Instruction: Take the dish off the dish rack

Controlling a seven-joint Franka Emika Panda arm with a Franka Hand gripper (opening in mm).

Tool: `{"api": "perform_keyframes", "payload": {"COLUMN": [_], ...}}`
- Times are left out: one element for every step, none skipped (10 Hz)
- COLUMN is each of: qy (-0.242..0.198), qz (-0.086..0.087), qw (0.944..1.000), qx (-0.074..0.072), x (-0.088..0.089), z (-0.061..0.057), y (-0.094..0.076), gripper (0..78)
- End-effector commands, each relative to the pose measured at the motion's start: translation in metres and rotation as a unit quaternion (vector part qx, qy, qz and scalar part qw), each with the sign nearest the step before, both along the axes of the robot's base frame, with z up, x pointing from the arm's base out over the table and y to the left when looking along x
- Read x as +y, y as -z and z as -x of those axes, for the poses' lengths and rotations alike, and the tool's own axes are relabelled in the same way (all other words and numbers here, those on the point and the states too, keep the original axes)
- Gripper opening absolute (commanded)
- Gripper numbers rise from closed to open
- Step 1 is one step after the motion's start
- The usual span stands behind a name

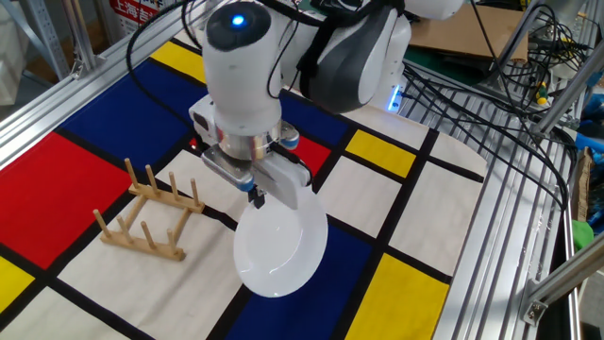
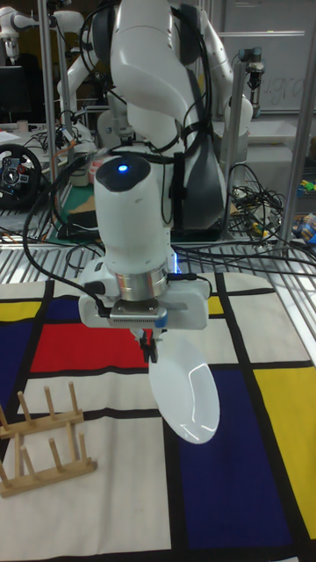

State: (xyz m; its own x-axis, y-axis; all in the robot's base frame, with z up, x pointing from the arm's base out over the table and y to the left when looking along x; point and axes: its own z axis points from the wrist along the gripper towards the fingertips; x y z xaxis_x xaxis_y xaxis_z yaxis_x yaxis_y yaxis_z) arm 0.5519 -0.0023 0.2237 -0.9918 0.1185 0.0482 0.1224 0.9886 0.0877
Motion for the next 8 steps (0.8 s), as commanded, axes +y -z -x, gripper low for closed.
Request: {"api": "perform_keyframes", "payload": {"qy": [0.009,0.019,0.017,0.022,0.023,0.018,0.015,0.015], "qz": [-0.029,-0.077,-0.078,-0.105,-0.135,-0.127,-0.122,-0.122], "qw": [0.9995,0.9968,0.9968,0.9942,0.9906,0.9916,0.9920,0.9920], "qx": [0.000,-0.005,-0.005,-0.003,-0.006,-0.015,-0.028,-0.028], "x": [0.006,0.009,0.010,0.012,0.014,0.017,0.020,0.020], "z": [-0.001,0.001,0.001,0.000,-0.001,-0.003,-0.004,-0.004], "y": [0.011,0.021,0.025,0.029,0.034,0.042,0.053,0.053], "gripper": [1.2,1.2,1.2,1.2,1.2,1.2,1.2,1.2]}}
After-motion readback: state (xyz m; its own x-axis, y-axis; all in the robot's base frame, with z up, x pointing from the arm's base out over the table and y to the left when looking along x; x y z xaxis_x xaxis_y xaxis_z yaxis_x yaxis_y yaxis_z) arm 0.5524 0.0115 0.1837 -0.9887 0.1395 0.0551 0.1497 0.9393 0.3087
